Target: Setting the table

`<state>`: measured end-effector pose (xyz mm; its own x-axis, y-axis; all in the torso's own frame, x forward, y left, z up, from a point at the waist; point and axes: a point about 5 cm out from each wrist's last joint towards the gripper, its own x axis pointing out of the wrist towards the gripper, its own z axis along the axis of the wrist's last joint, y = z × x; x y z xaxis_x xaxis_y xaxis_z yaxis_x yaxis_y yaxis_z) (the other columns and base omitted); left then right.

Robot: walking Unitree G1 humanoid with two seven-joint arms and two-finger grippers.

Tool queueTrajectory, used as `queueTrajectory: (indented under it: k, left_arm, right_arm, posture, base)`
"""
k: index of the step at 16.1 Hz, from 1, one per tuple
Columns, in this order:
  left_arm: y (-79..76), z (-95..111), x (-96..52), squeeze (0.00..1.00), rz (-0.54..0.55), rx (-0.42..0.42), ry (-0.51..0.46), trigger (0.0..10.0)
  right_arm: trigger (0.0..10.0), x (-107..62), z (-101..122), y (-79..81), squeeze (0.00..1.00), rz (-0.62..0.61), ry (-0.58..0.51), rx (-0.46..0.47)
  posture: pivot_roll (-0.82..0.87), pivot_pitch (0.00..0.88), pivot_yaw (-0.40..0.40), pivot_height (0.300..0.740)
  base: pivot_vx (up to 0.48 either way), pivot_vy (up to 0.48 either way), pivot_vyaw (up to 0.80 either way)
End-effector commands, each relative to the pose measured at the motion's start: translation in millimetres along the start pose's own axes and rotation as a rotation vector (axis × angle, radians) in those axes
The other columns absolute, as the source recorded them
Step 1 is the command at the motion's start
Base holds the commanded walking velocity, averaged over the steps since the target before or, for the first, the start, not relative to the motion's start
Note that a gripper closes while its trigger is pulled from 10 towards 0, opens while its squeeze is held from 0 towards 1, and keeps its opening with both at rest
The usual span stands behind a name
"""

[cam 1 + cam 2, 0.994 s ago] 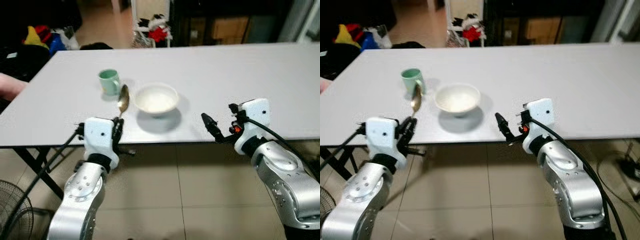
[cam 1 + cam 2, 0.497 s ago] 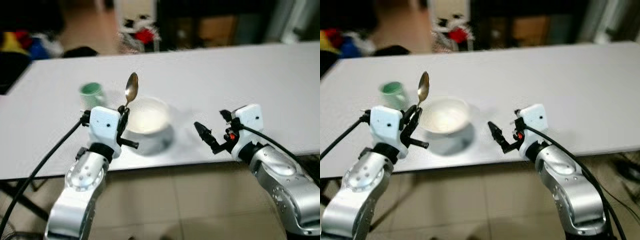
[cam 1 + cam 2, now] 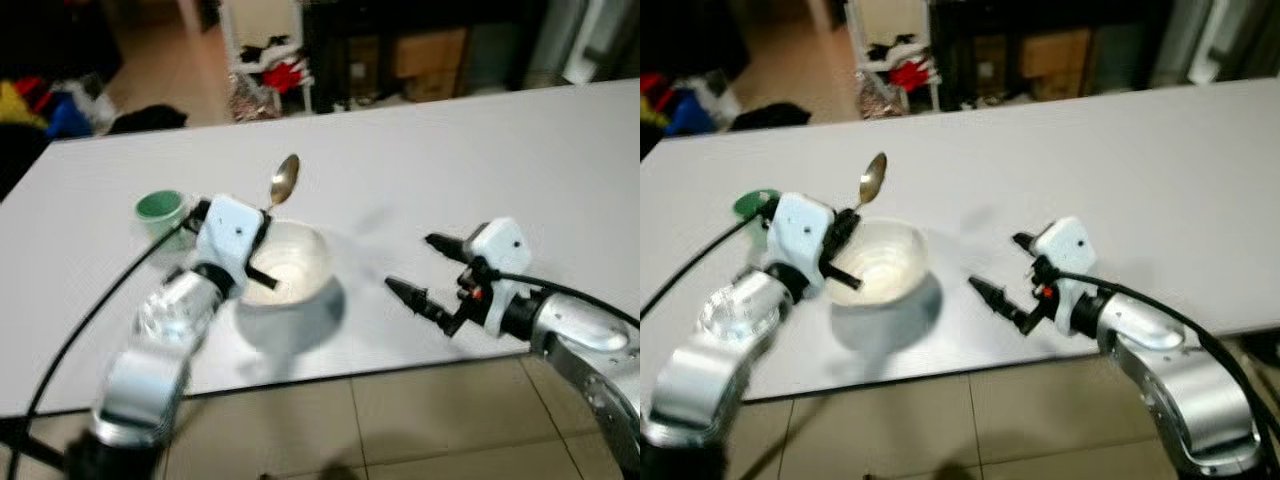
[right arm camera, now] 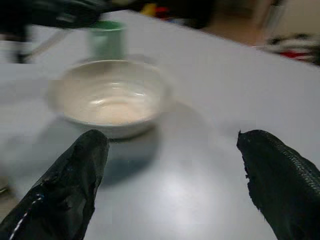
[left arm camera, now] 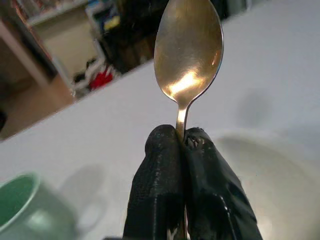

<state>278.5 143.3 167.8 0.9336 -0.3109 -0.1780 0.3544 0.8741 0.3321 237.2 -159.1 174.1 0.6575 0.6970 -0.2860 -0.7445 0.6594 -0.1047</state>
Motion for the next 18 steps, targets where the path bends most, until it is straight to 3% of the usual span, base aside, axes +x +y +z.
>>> queueTrajectory:
  k: [1, 5, 7, 9, 15, 16, 18]
  left_arm:
    - [-1.0, -3.6, 5.4, 0.00, -0.062, 0.038, 0.052, 10.0]
    - [12.1, 4.9, 37.6, 0.00, -0.179, 0.169, 0.188, 10.0]
    - [12.6, 6.6, 39.8, 0.00, -0.205, 0.184, 0.201, 10.0]
    - [7.9, 6.1, 44.3, 0.00, -0.298, 0.215, 0.275, 10.0]
    - [-3.6, -4.6, 56.1, 0.00, -0.378, 0.197, 0.405, 10.0]
    - [-4.0, -4.2, 55.2, 0.15, -0.396, 0.218, 0.415, 10.0]
    - [-2.9, -2.6, 54.5, 0.18, -0.406, 0.256, 0.433, 10.0]
  right_arm:
    - [10.0, 0.9, 5.9, 4.4, 0.00, 0.075, -0.006, -0.019]
    - [10.0, 1.4, 12.0, 0.1, 0.00, 0.216, 0.029, -0.071]
    - [10.0, 1.3, 12.9, 0.1, 0.00, 0.235, 0.035, -0.078]
    - [10.0, 0.3, 14.4, -0.1, 0.00, 0.282, 0.052, -0.099]
    - [10.0, -2.0, 12.1, 3.0, 0.00, 0.343, 0.085, -0.105]
    - [10.0, -2.9, 11.1, 3.9, 0.00, 0.353, 0.094, -0.106]
    - [10.0, -4.0, 9.9, 4.9, 0.00, 0.364, 0.104, -0.107]
  posture:
    - [-0.11, 0.000, 0.072, 0.740]
    - [-0.11, 0.000, 0.075, 0.740]
    - [-0.11, 0.000, 0.074, 0.740]
    - [-0.10, 0.000, 0.073, 0.740]
    - [-0.11, 0.001, 0.075, 0.740]
    - [-0.10, 0.002, 0.076, 0.740]
    - [-0.10, 0.005, 0.075, 0.740]
  base:
    - [0.000, 0.000, 0.00]
    - [0.000, 0.000, 0.00]
    - [0.000, 0.000, 0.00]
    - [0.000, 0.000, 0.00]
    - [0.000, 0.000, 0.00]
    - [0.000, 0.000, 0.00]
    - [0.000, 0.000, 0.00]
